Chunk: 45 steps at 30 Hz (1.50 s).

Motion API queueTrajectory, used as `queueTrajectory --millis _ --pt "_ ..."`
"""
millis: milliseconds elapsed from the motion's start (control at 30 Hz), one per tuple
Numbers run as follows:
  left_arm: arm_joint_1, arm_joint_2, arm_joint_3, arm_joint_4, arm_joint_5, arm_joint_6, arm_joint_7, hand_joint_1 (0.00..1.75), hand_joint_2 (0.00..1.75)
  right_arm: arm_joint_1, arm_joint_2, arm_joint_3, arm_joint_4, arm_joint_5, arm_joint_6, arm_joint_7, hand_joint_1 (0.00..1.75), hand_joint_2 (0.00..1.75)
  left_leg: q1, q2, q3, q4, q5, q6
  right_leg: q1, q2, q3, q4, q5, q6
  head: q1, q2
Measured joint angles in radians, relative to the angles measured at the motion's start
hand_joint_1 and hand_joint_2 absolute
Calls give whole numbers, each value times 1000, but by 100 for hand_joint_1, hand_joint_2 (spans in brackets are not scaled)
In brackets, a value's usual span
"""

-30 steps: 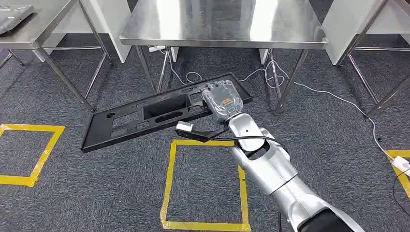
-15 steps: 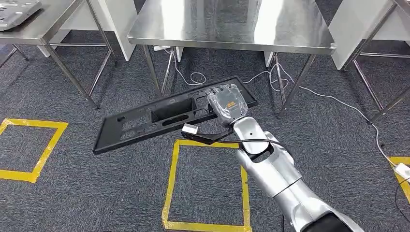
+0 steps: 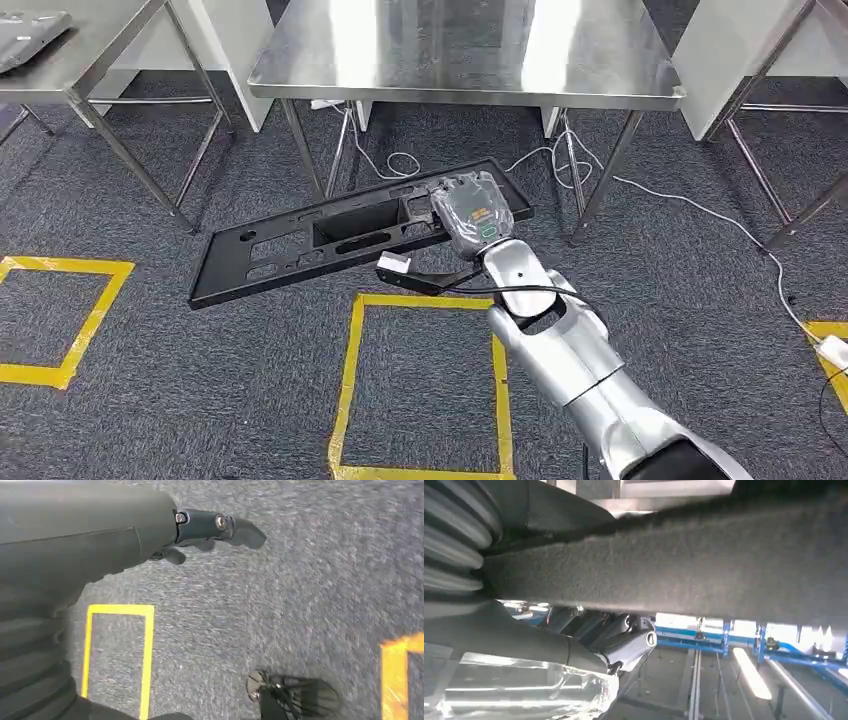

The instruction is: Take the parts from the cabinet and place them on the table.

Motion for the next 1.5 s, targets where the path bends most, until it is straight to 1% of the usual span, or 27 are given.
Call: queueTrajectory --millis 100,200,233,267,300,367,400,433,533,600,633,700,733,767,833,900,933,1033,1067,1100,1133,1200,1267,1333,1400,1433,1500 --pt "-1 -3 0 0 0 0 0 0 175 2 -2 -4 -5 2 -1 0 175 175 7 1 29 -44 17 11 8 -3 -11 18 -11 10 4 0" --pt "-6 -6 0 0 -2 0 0 0 175 5 -10 -7 -6 2 -1 0 175 175 6 -2 30 -46 15 23 6 -3 -133 243 -99 -8 5 0" --pt "-6 -6 0 0 -2 0 0 0 175 10 -13 -7 -6 2 -1 0 175 175 6 -4 30 -46 12 23 6 -3 -171 306 -112 -3 5 0" --pt "-6 -6 0 0 -5 0 0 0 175 13 -15 -7 -6 4 -1 0 175 175 6 -6 31 -45 11 21 4 -3 -179 313 -106 4 6 0" --pt "-5 -7 0 0 -5 0 0 0 175 14 -16 -7 -6 7 -1 0 175 175 6 -7 33 -45 9 19 1 -4 -168 281 -85 15 5 0" --pt "-6 -10 0 0 -6 1 -2 0 175 13 -16 -7 -7 9 -1 0 175 175 8 -10 35 -34 0 7 -6 -5 -79 91 -4 40 5 0" --pt "-6 -10 0 0 -6 1 -3 0 175 12 -16 -7 -7 10 -1 0 175 175 7 -11 31 -24 -7 -2 -9 -7 -43 16 16 40 8 0" --pt "-6 -10 0 0 -6 1 -3 0 175 11 -13 -7 -8 10 -1 0 175 175 -4 -11 23 -6 -19 -9 -7 -5 -34 9 18 32 7 0" --pt "-5 -10 1 0 -7 5 -6 0 175 12 -14 -9 -10 12 -1 0 175 175 8 -10 26 -9 -23 -21 -2 -3 -36 13 16 10 3 0" --pt "-6 -8 1 -1 -7 6 -7 0 175 12 -13 -9 -11 14 -1 0 175 175 15 -7 22 15 -39 -32 -14 -1 -24 9 16 -4 2 0" --pt "-6 -10 1 -1 -7 6 -8 0 175 12 -11 -9 -12 14 -1 0 175 175 16 -4 0 65 -67 -38 -13 -1 -19 9 12 -10 -3 0" --pt "-5 -9 1 -1 -8 6 -8 0 175 12 -11 -9 -12 14 -1 0 175 175 21 -4 -81 222 -134 -49 -9 -2 -11 10 5 -18 -2 0" --pt "-5 -9 1 -1 -9 8 -8 0 175 13 -11 -9 -12 14 -1 0 175 175 21 -3 -125 292 -153 -52 -7 -2 -7 10 2 -21 -2 0" --pt "-4 -9 1 0 -12 8 -8 0 175 14 -11 -8 -12 16 0 0 175 175 21 -3 -146 313 -145 -52 -6 -1 -2 10 -1 -20 -2 0" --pt "-4 -9 1 -1 -14 8 -8 0 175 16 -11 -8 -12 17 0 0 175 175 21 -3 -114 217 -61 -43 -4 2 13 9 -12 -18 -3 0" --pt "-4 -8 1 -1 -15 8 -8 0 175 15 -7 -8 -13 16 0 -1 175 175 17 -4 -31 29 41 -22 -2 5 30 7 -23 -14 -2 0" --pt "-5 -3 1 -1 -14 9 -8 0 175 12 -6 -8 -13 16 0 -1 175 175 11 -1 -17 13 20 -13 2 5 32 4 -25 -12 2 0" --pt "-6 -3 1 -1 -15 11 -6 0 175 13 -5 -8 -13 17 0 -1 175 175 0 0 -14 4 10 3 0 5 33 -5 -32 3 -3 0" --pt "-6 -2 1 -1 -15 13 -6 0 175 11 -3 -9 -13 18 0 -1 175 175 -1 -1 -7 -7 11 9 4 4 41 -15 -31 8 -6 0" --pt "-4 -3 1 -2 -16 13 -7 0 175 14 -2 -10 -18 20 0 0 175 175 15 2 15 -38 19 13 6 0 35 -9 -38 10 -3 0" --pt "-6 -7 1 -2 -18 14 -9 0 175 9 -3 -11 -18 25 0 3 175 175 10 1 28 -50 19 18 8 -2 21 28 -51 6 4 0" --pt "-11 -6 1 -2 -18 14 -8 0 175 7 -6 -17 -18 29 -3 22 175 175 8 -2 32 -49 14 26 6 -2 -69 182 -102 -5 6 0" --pt "-10 -8 1 -2 -20 13 -8 0 175 14 -13 -28 -17 34 -9 42 175 175 7 -7 38 -48 5 26 4 -2 -160 309 -126 1 7 0" --pt "-6 -10 1 -2 -24 14 -6 0 175 18 -20 -43 -16 41 -12 51 175 175 7 -11 50 -47 -6 20 0 -2 -155 246 -69 25 7 0" --pt "-6 -14 2 -2 -26 16 -6 0 175 16 -28 -64 -16 49 -15 53 175 175 8 -15 61 -34 -26 8 -4 -7 -77 44 32 49 8 0" --pt "-6 -14 2 -2 -26 17 -6 0 175 14 -32 -72 -14 49 -18 53 175 175 1 -16 57 -24 -36 -1 -4 -11 -60 2 49 44 10 0" --pt "-5 -13 3 -2 -27 19 -8 0 175 14 -34 -94 -14 49 -20 53 175 175 0 -15 56 -12 -50 -9 -5 -8 -54 5 47 22 4 0"
